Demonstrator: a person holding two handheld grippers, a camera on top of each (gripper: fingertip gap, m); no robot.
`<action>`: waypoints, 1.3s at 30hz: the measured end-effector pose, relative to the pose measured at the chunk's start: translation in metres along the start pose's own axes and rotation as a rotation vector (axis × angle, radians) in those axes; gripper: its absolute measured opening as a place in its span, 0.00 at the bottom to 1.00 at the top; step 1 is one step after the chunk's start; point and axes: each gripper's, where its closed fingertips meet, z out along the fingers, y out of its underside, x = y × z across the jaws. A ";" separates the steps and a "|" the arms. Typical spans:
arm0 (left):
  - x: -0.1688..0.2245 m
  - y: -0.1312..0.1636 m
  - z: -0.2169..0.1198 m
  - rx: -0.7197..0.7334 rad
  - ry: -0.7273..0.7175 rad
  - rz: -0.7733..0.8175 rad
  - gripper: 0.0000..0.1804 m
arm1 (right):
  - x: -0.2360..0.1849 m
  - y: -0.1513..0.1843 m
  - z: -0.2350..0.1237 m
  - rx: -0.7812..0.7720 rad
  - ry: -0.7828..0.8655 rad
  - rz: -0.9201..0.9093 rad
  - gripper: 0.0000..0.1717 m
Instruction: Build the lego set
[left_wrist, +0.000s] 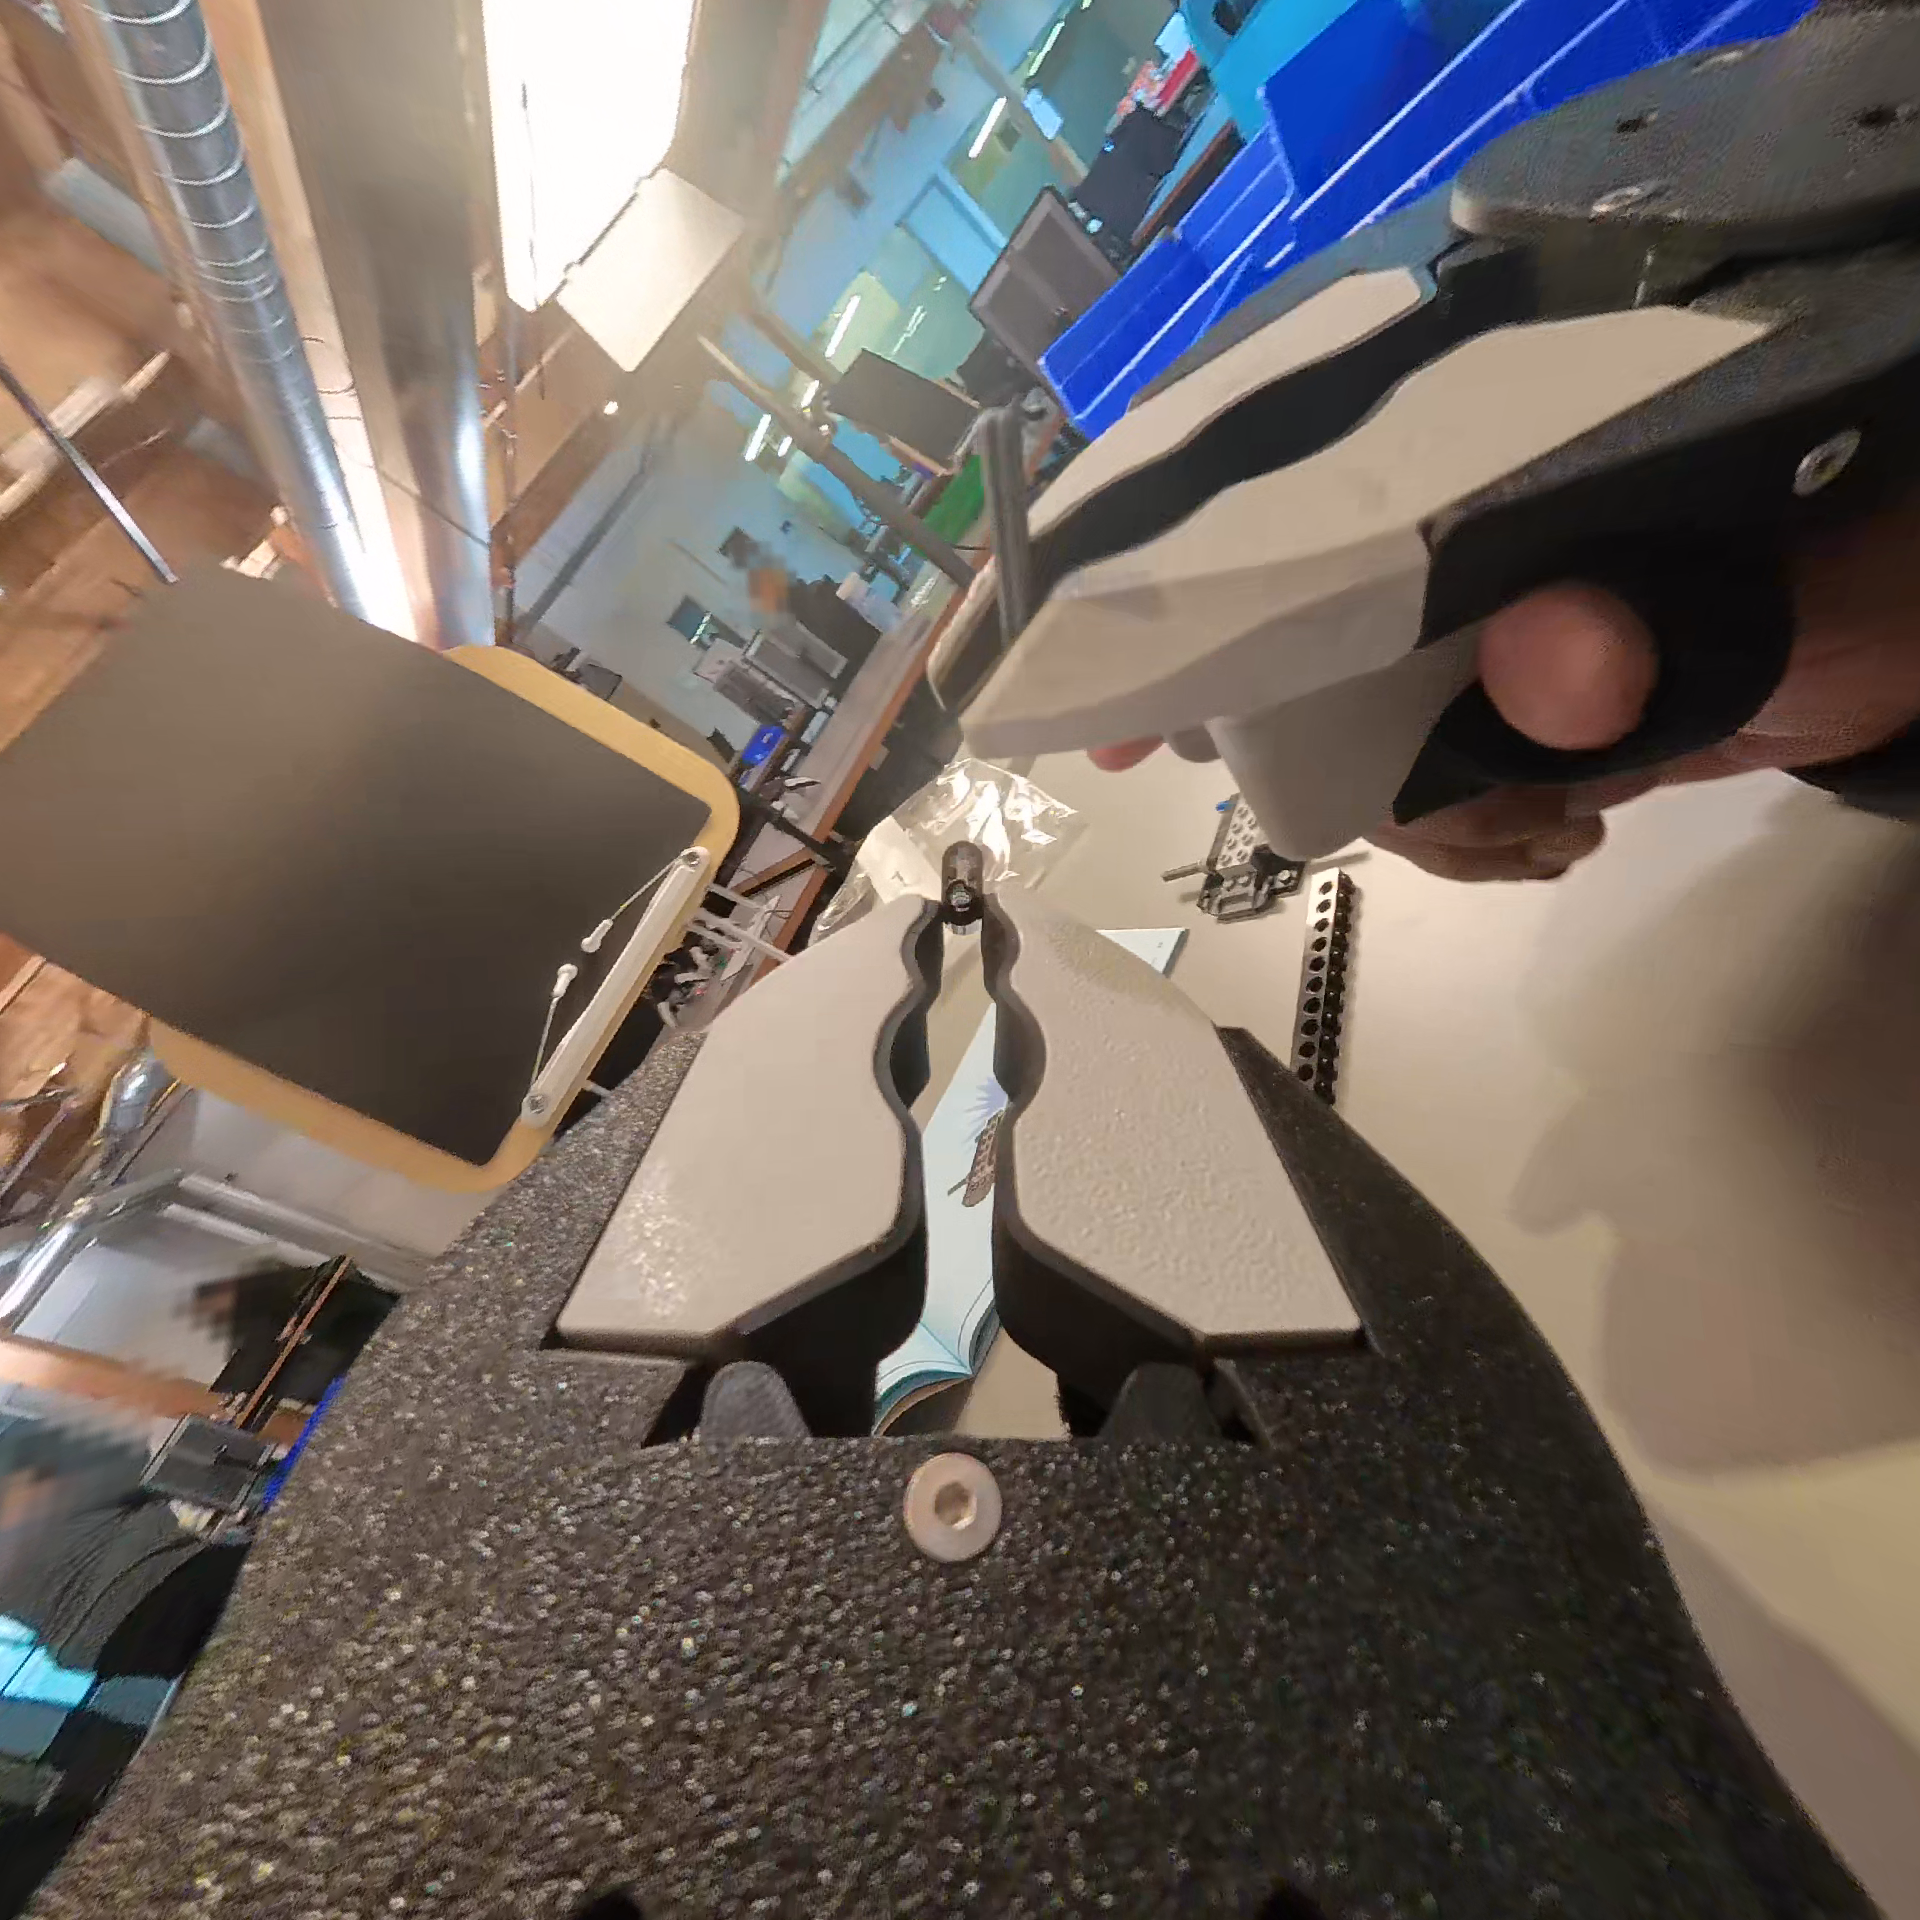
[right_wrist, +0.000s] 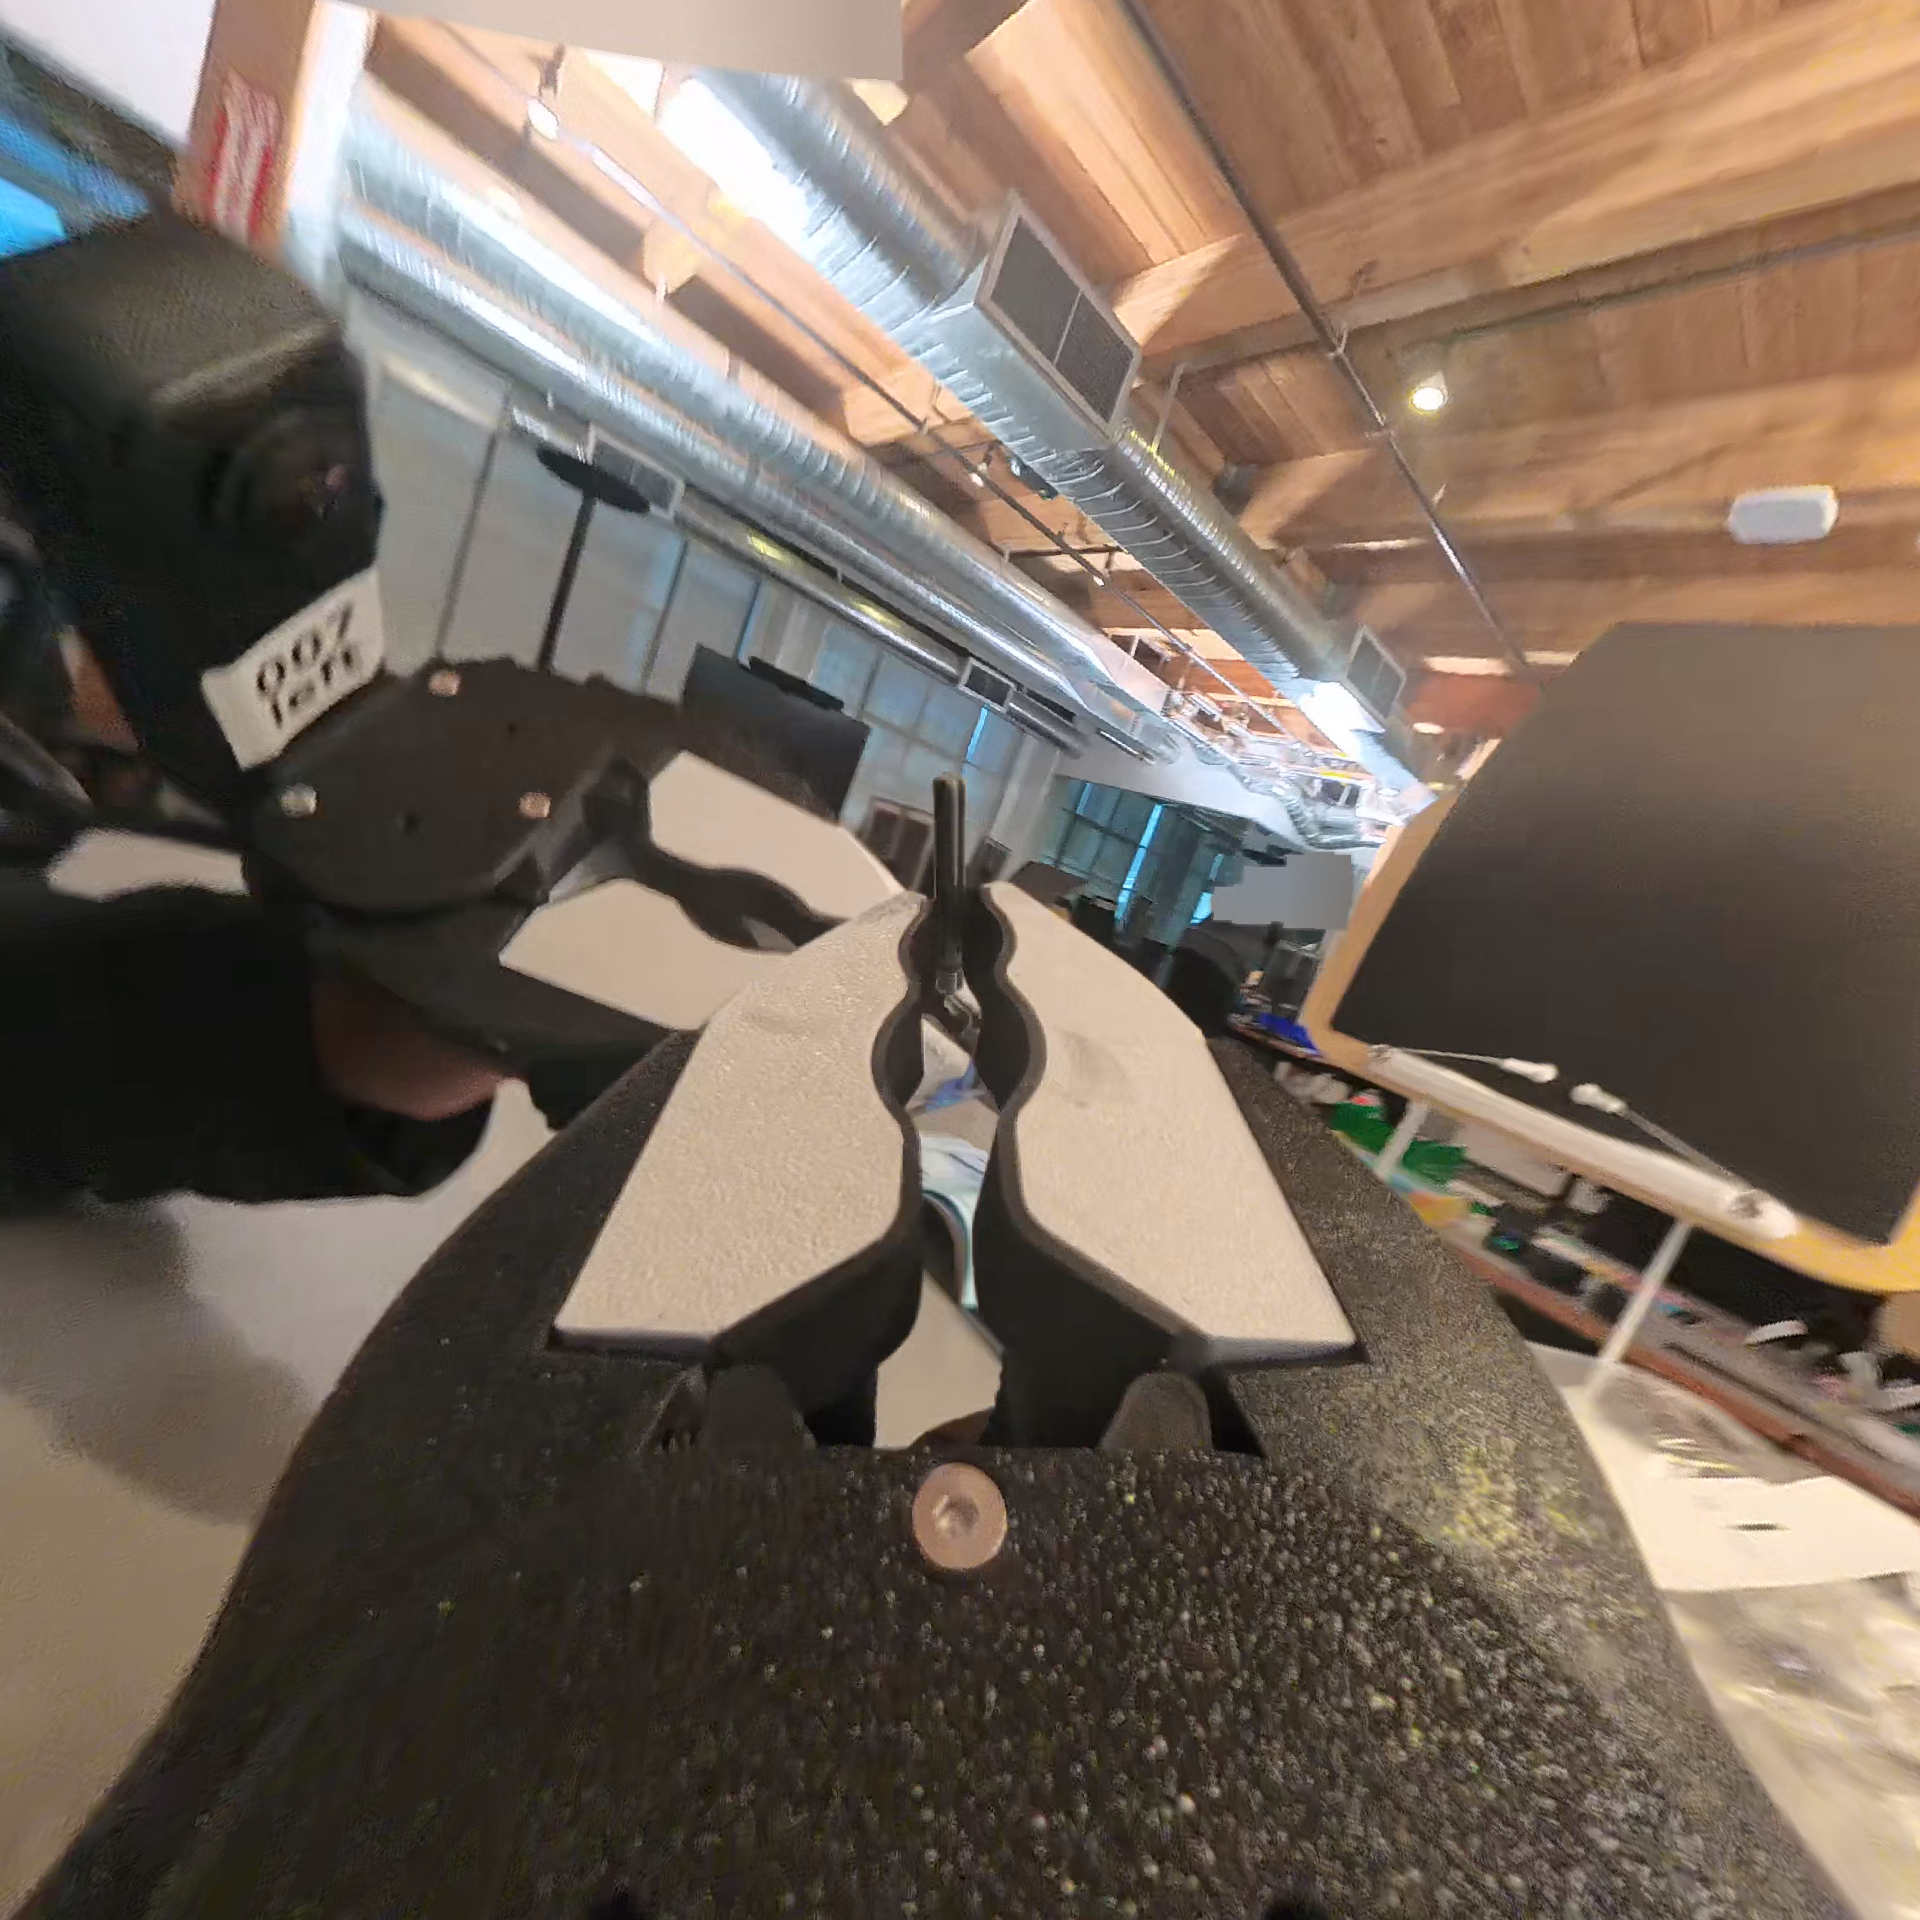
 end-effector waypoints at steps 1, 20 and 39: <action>-0.001 -0.002 0.000 -0.007 -0.018 0.001 0.04 | 0.001 -0.003 0.000 0.016 -0.002 0.060 0.03; -0.001 -0.030 -0.006 0.058 0.012 -0.241 0.04 | 0.014 -0.021 0.005 0.179 -0.194 0.822 0.03; 0.000 -0.020 -0.010 0.015 0.106 -0.349 0.04 | 0.008 0.000 0.014 0.051 -0.176 0.763 0.03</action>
